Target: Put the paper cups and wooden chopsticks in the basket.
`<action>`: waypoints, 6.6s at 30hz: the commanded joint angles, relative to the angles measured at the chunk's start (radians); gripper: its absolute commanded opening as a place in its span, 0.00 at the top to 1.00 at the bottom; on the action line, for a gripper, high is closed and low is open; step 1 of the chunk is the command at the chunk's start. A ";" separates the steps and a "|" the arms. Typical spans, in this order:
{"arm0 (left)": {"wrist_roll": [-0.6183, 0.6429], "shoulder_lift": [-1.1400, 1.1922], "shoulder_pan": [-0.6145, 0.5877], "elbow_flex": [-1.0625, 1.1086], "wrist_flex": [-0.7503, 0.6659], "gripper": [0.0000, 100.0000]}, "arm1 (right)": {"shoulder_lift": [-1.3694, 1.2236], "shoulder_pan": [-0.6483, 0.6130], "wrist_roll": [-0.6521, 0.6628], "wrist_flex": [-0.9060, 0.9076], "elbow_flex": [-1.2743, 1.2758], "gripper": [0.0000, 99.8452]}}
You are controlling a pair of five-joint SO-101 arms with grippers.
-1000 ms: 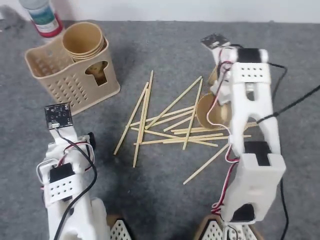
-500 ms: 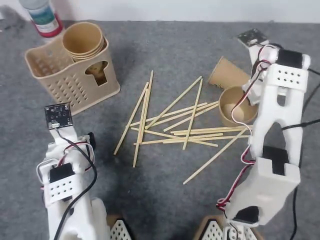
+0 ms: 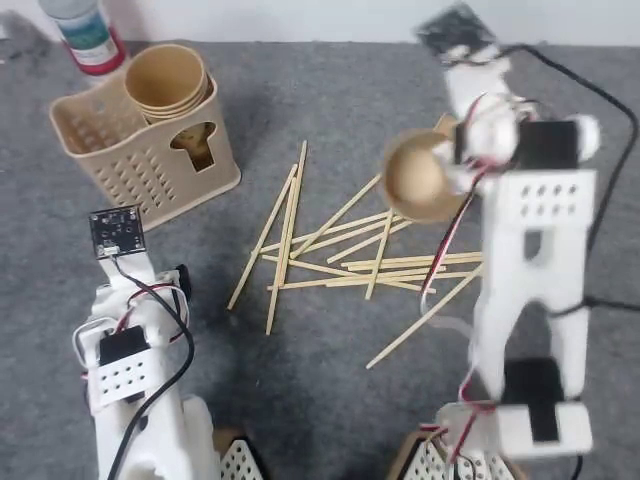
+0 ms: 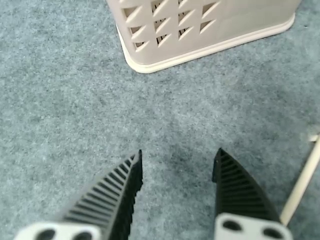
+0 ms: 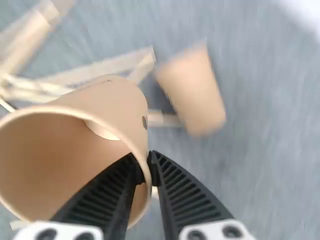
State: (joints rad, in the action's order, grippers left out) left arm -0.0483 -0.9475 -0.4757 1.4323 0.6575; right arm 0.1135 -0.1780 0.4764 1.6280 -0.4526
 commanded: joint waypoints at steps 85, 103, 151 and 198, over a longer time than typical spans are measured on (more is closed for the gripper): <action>0.012 -0.018 0.005 -0.004 -0.014 0.78 | -0.923 -0.561 0.028 -1.015 -0.996 0.96; 0.012 -0.018 0.003 -0.004 -0.014 0.78 | -0.704 -0.219 -0.138 -0.140 -1.106 0.86; 0.012 -0.018 0.003 -0.004 -0.017 0.78 | -1.253 0.245 0.196 0.002 -1.117 0.99; 0.012 -0.018 0.005 -0.004 -0.017 0.78 | -0.303 0.547 0.144 0.136 -1.115 0.99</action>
State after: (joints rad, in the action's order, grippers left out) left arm -0.0483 -0.9475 -0.4757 1.4323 0.6575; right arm -0.3253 0.4511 0.6974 1.7568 -1.5221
